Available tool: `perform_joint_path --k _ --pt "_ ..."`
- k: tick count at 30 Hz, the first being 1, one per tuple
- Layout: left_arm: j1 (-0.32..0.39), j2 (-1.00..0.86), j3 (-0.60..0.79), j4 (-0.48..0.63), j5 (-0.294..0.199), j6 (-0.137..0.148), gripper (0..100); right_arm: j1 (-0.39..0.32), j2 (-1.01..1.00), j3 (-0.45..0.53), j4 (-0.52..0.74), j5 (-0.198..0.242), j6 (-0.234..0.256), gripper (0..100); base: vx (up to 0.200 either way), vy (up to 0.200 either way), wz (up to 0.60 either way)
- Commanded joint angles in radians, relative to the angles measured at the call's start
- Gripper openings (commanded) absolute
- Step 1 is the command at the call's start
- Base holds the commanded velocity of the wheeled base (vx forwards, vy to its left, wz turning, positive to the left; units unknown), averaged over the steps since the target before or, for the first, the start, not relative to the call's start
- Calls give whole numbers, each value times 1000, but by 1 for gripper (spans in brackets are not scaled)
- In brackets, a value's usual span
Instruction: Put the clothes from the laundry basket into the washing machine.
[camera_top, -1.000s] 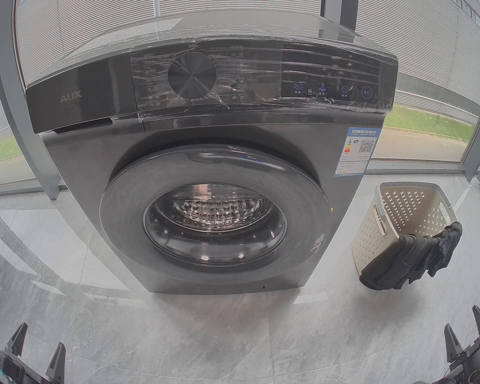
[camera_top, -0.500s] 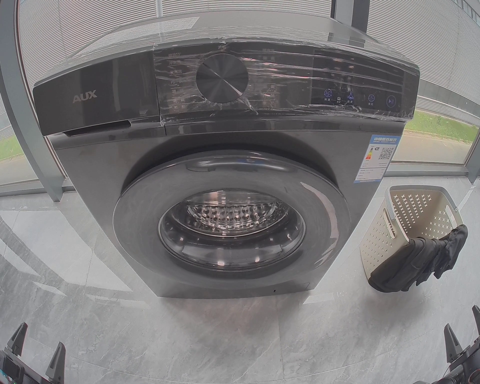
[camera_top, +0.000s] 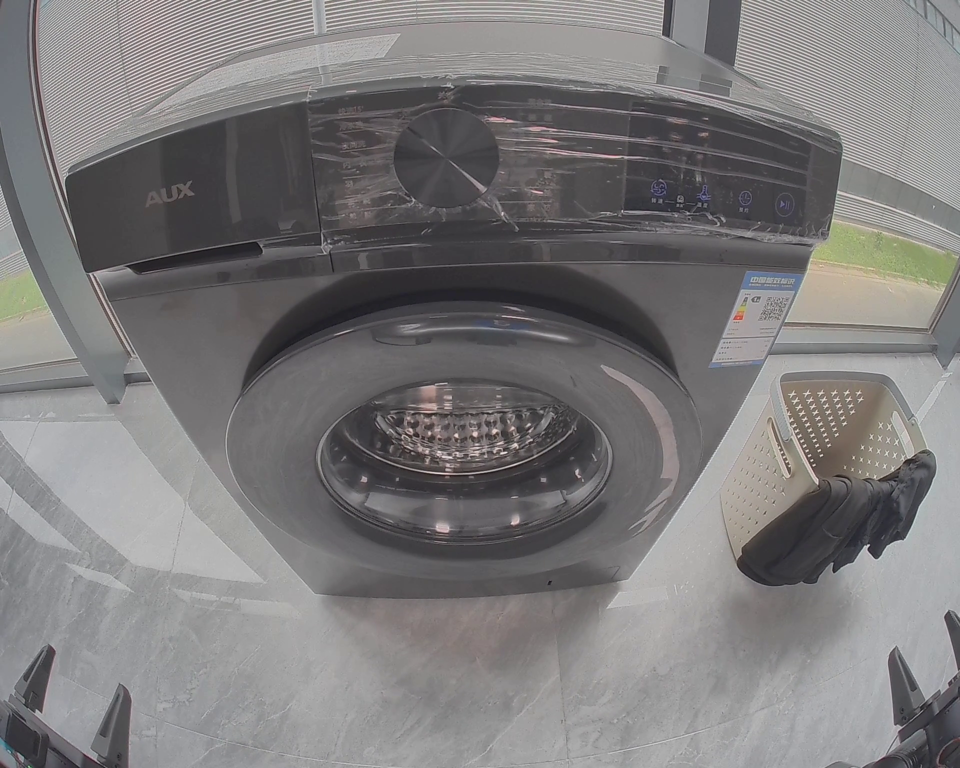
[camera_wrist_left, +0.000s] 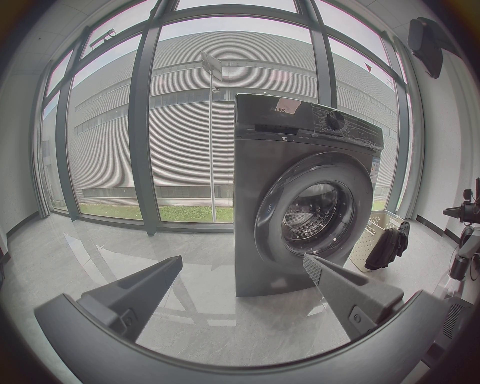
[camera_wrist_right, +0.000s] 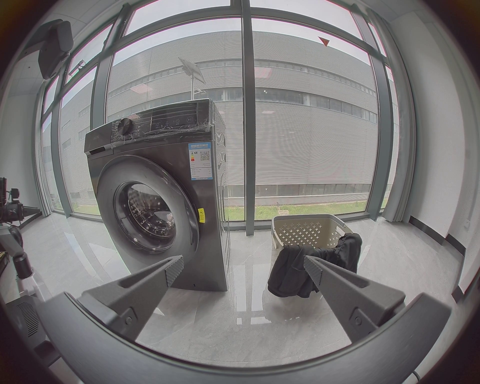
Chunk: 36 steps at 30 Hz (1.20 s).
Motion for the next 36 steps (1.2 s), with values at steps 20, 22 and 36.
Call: perform_joint_path --k 20,22,36 --pt "0 -18 18 0 0 0 100 0 -15 18 1 -5 0 100 0 0 180" --pt "0 -18 18 0 0 0 100 0 -15 18 -1 -5 0 100 0 0 0" --pt "0 -18 18 0 0 -2 100 0 -15 18 -1 -3 0 100 129 0 0"
